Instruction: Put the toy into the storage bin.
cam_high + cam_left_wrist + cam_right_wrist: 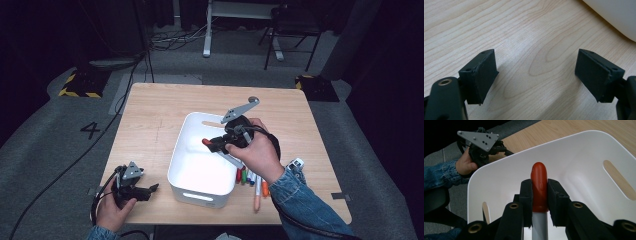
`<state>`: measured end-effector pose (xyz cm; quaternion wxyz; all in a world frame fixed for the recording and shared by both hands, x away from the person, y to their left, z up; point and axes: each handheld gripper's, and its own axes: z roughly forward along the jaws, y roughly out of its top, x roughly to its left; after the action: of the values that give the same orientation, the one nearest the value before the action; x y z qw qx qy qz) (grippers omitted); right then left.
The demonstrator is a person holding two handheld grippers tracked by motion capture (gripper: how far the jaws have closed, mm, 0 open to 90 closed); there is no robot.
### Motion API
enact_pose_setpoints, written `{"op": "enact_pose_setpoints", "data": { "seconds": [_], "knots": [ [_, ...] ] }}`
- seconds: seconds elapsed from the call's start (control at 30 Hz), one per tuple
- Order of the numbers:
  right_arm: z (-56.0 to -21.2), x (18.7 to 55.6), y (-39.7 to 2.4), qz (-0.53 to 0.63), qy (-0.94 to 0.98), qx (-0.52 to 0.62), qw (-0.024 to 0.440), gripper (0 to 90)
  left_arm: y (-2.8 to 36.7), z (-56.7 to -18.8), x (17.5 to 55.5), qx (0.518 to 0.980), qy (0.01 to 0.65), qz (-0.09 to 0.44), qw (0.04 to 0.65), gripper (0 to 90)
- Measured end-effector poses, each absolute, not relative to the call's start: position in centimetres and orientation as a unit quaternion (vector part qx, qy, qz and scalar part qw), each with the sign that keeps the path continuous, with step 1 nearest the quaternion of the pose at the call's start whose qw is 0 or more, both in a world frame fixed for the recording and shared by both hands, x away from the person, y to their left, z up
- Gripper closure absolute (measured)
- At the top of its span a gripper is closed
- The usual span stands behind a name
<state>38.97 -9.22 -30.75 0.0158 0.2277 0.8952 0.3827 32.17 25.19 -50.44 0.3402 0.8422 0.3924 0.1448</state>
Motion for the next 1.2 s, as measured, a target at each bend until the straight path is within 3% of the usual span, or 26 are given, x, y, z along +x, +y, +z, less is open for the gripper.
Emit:
{"op": "enact_pose_setpoints", "data": {
  "seconds": [1.2],
  "knots": [
    [-33.9, 38.8, -6.5, 0.364, 0.909, 0.203, -0.012, 75.2, 25.2, -50.4, 32.2, 0.842, 0.394, 0.143, 0.341, 18.1]
  ]
}}
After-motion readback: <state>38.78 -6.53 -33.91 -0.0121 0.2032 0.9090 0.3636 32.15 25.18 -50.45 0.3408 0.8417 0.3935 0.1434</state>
